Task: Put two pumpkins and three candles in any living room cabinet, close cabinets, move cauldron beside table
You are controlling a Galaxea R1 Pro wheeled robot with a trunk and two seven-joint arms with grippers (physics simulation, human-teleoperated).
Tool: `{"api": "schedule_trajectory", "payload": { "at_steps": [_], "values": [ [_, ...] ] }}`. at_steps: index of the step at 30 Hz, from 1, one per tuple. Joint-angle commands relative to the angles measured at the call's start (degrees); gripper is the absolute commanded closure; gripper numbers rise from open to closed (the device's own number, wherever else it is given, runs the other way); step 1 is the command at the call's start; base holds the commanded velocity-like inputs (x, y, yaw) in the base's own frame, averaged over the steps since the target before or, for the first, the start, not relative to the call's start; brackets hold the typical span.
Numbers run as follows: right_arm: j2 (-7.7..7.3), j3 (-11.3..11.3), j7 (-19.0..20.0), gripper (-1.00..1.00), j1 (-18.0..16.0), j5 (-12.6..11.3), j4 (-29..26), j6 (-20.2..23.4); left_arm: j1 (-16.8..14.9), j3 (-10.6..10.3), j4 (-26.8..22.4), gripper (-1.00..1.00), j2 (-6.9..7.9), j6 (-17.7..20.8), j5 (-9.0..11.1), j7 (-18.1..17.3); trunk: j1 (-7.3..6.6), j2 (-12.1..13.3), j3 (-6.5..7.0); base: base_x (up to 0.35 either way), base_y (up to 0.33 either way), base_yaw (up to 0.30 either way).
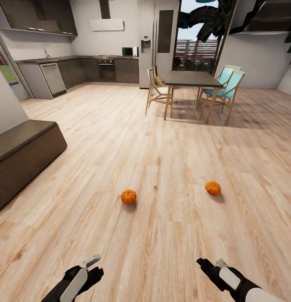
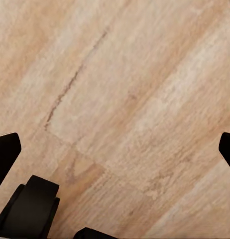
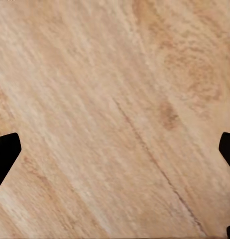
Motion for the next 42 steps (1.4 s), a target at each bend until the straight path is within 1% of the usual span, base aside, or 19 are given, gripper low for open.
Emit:
{"api": "schedule_trajectory", "payload": {
  "at_steps": [1,2,4,7,9,11,14,19,22,26,29,30,32,33,34,35,38,40,42],
  "values": [
    [-0.05,0.1,-0.5,-1.00,0.0,-0.6,-0.1,0.3,-0.4,-0.4,0.2,-1.00,-0.25,-0.3,0.9,0.2,0.00,0.0,-0.04,0.000,0.000,0.000],
    [-0.05,0.1,-0.8,-1.00,0.0,-0.9,-0.1,0.3,-0.7,-0.4,0.5,-1.00,-0.54,-0.7,1.1,-0.1,0.00,0.0,-0.04,0.000,0.000,0.000],
    [-0.05,0.1,-1.5,-1.00,0.0,-1.2,-0.1,0.4,-1.0,-0.4,0.5,-1.00,-0.53,-1.3,0.9,-0.7,0.00,0.0,-0.04,0.000,0.000,0.000],
    [-0.01,0.3,-2.3,-1.00,0.0,-0.7,-0.1,-0.5,-1.7,0.3,-0.4,-1.00,-1.02,-2.3,1.9,-1.7,0.00,0.0,-0.04,0.000,0.000,0.000],
    [0.08,0.3,-2.0,-1.00,0.0,0.0,-0.1,-1.2,-2.0,0.6,-1.1,-1.00,-1.37,-2.9,2.6,-2.3,0.00,0.0,-0.04,0.015,0.000,0.000],
    [0.15,0.3,-2.0,-1.00,0.0,0.6,-0.1,-1.8,-2.0,0.5,-1.7,-1.00,-1.37,-3.6,3.2,-3.0,0.00,0.0,-0.04,0.117,0.000,0.000],
    [0.09,0.3,-1.9,-1.00,0.0,0.7,-0.1,-2.8,-2.1,0.5,-2.7,-1.00,-1.29,-4.6,4.2,-4.0,0.00,0.0,-0.04,0.241,0.000,0.000],
    [-0.04,0.3,-1.5,-1.00,0.0,0.7,-0.1,-4.4,-2.1,0.3,-4.3,-1.00,-1.26,-6.2,5.8,-4.1,0.00,0.0,-0.04,0.193,0.000,0.000],
    [-0.10,0.3,-1.4,-1.00,0.0,0.8,0.0,-5.4,-2.1,0.2,-5.1,-1.00,-1.25,-7.0,5.6,-3.9,0.00,0.0,-0.04,0.278,0.000,0.000],
    [-0.30,0.3,-1.2,-1.00,0.0,0.9,-0.1,-5.7,-2.3,0.1,-5.6,-1.00,-1.21,-5.8,5.3,-3.8,0.00,0.0,-0.04,0.312,0.000,0.000],
    [-1.01,0.3,-0.2,-1.00,0.0,0.9,0.0,-5.5,-2.6,0.0,-6.3,-1.00,-1.25,-4.9,5.2,-3.6,0.00,0.0,-0.04,0.320,0.000,0.000],
    [-1.34,0.3,4.0,-1.00,0.0,0.9,0.0,-5.4,-2.6,0.0,-7.1,-1.00,-1.22,1.6,5.2,-3.6,0.00,0.0,-0.04,0.321,-0.005,0.000],
    [-2.23,0.3,7.5,-1.00,0.0,0.8,0.3,-5.1,-2.7,-0.4,-8.6,-1.00,-1.14,4.3,5.1,-3.5,0.00,0.0,-0.04,0.322,-0.033,0.000],
    [-2.57,0.3,8.8,-1.00,0.0,0.8,0.6,-4.9,-2.7,-0.8,-9.3,-1.00,-1.12,5.9,4.7,-3.5,0.00,0.0,-0.04,0.321,-0.053,0.000],
    [-2.89,0.3,10.3,-1.00,0.0,0.8,0.9,-4.7,-2.7,-1.4,-10.2,-1.00,-1.15,8.3,3.5,-3.4,0.00,0.0,-0.04,0.307,-0.066,0.000],
    [-3.01,0.3,10.9,-1.00,0.0,0.8,1.1,-4.6,-2.7,-1.7,-10.7,-1.00,-1.27,9.6,2.2,-3.4,0.00,0.0,-0.04,0.278,-0.073,0.000],
    [-3.17,0.3,11.7,-1.00,0.0,0.7,1.2,-4.5,-2.7,-2.0,-11.7,-1.00,-1.54,11.8,-1.7,-3.4,0.00,0.0,-0.04,0.189,-0.075,0.000],
    [-3.21,0.3,11.8,-1.00,0.0,0.7,1.2,-4.4,-2.7,-2.1,-12.0,-1.00,-1.60,12.3,-2.9,-3.5,0.00,0.0,-0.04,0.067,-0.032,0.000],
    [-3.22,0.3,11.9,-1.00,0.0,0.7,1.3,-4.4,-2.7,-2.1,-13.2,-1.00,-1.50,12.5,-3.1,-3.6,0.00,0.0,-0.04,0.017,-0.008,0.000]
  ]
}}
